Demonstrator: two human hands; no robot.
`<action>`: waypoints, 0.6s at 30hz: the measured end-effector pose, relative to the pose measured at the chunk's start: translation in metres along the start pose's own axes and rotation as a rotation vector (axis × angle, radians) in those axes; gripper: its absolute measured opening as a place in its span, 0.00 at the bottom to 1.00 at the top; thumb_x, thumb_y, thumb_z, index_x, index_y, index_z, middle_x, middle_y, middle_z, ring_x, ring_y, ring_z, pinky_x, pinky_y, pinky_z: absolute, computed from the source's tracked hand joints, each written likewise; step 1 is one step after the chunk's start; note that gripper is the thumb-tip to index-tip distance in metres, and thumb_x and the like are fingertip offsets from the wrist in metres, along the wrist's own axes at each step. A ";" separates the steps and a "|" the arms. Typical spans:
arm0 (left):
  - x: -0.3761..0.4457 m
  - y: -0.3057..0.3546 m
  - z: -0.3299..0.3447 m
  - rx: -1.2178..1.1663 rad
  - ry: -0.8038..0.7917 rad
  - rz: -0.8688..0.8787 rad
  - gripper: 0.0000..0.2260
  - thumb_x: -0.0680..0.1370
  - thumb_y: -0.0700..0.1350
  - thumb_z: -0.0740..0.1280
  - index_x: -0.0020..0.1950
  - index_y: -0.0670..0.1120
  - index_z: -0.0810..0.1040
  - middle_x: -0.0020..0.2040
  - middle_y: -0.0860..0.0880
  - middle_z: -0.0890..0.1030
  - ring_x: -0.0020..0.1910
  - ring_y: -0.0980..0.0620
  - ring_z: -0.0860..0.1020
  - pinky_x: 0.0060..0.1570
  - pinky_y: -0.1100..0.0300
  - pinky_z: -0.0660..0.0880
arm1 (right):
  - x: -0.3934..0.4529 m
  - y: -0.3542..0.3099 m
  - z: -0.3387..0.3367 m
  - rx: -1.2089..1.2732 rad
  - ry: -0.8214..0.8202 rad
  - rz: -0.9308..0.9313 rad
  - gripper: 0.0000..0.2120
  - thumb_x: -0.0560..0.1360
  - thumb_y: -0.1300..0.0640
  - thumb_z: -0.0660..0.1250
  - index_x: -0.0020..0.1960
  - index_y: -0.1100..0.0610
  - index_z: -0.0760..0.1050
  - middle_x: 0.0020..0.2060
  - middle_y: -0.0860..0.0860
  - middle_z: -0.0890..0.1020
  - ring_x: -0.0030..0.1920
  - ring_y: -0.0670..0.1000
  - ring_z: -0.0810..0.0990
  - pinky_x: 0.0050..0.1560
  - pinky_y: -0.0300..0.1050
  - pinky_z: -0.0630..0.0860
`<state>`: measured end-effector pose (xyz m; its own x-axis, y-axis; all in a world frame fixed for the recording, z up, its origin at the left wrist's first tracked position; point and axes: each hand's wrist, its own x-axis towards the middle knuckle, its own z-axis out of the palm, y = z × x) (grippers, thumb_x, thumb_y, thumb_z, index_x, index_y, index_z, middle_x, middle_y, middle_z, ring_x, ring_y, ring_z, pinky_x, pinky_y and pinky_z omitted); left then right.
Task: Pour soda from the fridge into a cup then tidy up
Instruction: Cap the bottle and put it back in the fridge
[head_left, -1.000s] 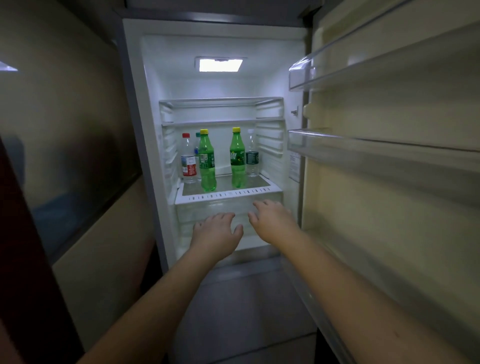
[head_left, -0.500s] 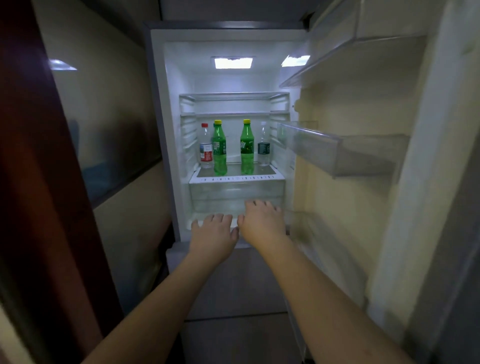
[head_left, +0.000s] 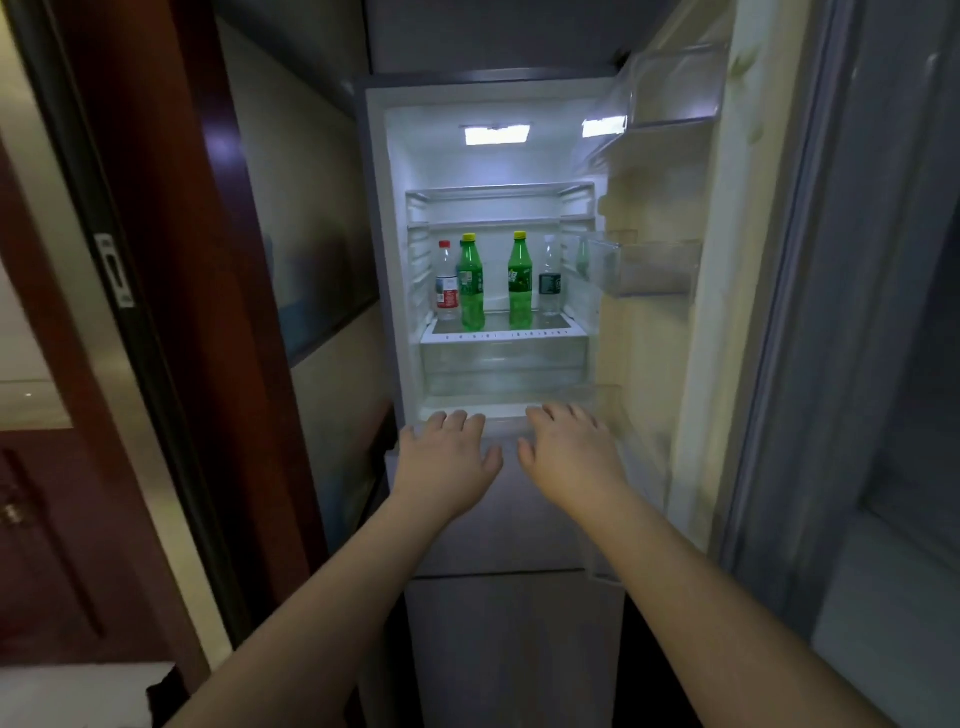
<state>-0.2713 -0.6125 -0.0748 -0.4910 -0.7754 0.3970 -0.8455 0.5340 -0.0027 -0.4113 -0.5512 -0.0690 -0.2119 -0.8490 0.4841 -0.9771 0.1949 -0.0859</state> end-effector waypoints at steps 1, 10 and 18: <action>-0.011 0.000 -0.006 -0.011 -0.003 0.009 0.23 0.82 0.58 0.51 0.73 0.50 0.64 0.71 0.51 0.69 0.70 0.49 0.65 0.66 0.43 0.61 | -0.011 -0.003 -0.005 -0.003 -0.003 0.002 0.21 0.79 0.48 0.55 0.69 0.53 0.67 0.66 0.52 0.72 0.66 0.55 0.67 0.62 0.50 0.63; -0.104 0.007 -0.046 -0.139 0.037 0.132 0.24 0.81 0.58 0.51 0.75 0.50 0.62 0.73 0.52 0.67 0.72 0.51 0.63 0.69 0.45 0.61 | -0.118 -0.033 -0.044 -0.092 -0.014 -0.030 0.23 0.77 0.48 0.59 0.70 0.54 0.67 0.68 0.51 0.70 0.69 0.54 0.65 0.67 0.49 0.60; -0.133 0.061 -0.068 -0.242 0.091 0.259 0.24 0.81 0.58 0.52 0.76 0.51 0.61 0.73 0.53 0.67 0.72 0.52 0.63 0.68 0.47 0.63 | -0.182 0.011 -0.079 -0.071 0.093 0.080 0.21 0.74 0.52 0.64 0.66 0.55 0.73 0.63 0.52 0.76 0.65 0.54 0.72 0.63 0.51 0.68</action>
<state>-0.2431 -0.4541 -0.0651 -0.6521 -0.5768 0.4920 -0.6163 0.7813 0.0992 -0.3814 -0.3561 -0.0895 -0.2828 -0.7809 0.5570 -0.9525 0.2969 -0.0673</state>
